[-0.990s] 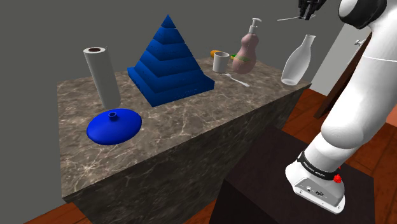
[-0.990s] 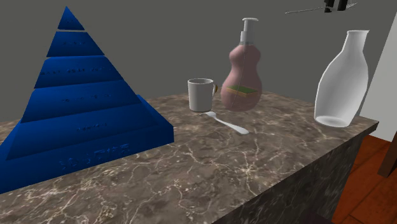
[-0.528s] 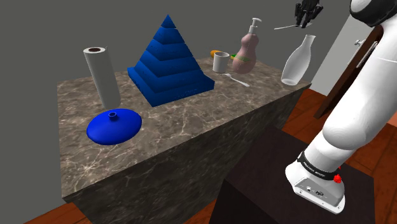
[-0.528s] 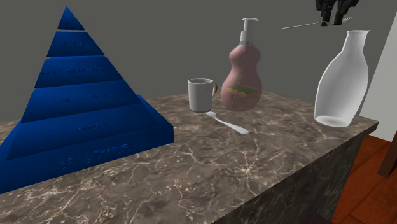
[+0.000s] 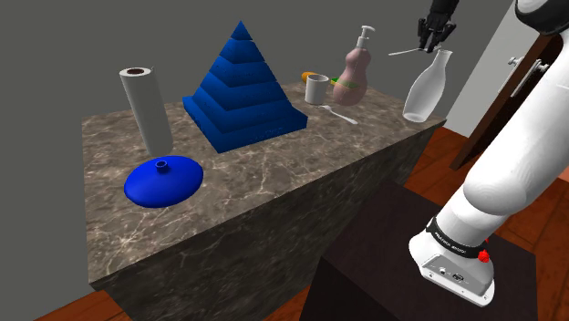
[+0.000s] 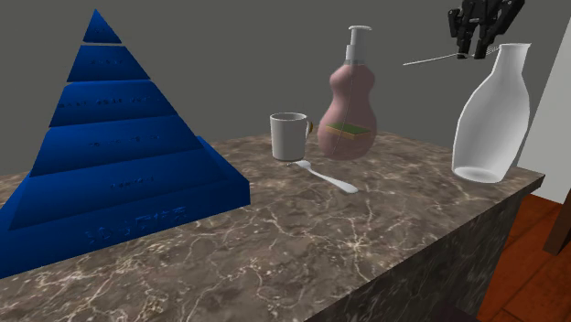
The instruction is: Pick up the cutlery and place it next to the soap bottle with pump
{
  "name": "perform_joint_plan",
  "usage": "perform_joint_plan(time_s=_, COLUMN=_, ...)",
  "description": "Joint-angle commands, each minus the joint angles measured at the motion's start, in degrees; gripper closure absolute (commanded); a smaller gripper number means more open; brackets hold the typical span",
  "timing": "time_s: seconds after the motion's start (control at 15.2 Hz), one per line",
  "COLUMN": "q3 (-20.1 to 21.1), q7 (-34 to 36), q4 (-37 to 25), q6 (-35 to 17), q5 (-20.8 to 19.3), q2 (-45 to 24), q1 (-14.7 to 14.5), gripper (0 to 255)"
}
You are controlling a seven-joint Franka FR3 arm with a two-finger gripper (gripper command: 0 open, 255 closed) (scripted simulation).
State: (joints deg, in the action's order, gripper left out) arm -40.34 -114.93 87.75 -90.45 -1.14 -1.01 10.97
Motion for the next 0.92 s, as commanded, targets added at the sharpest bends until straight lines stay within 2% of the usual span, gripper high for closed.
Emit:
perform_joint_plan(time_s=0.0, q3=0.1, q7=0.3, q4=2.2, q6=-1.8, q5=-0.4, q2=0.6, q1=-0.1, gripper=255)
perform_joint_plan(time_s=0.86, q3=0.5, q7=1.5, q4=14.1, q6=-12.1, q5=-1.8, q2=2.6, q1=-0.5, gripper=255)
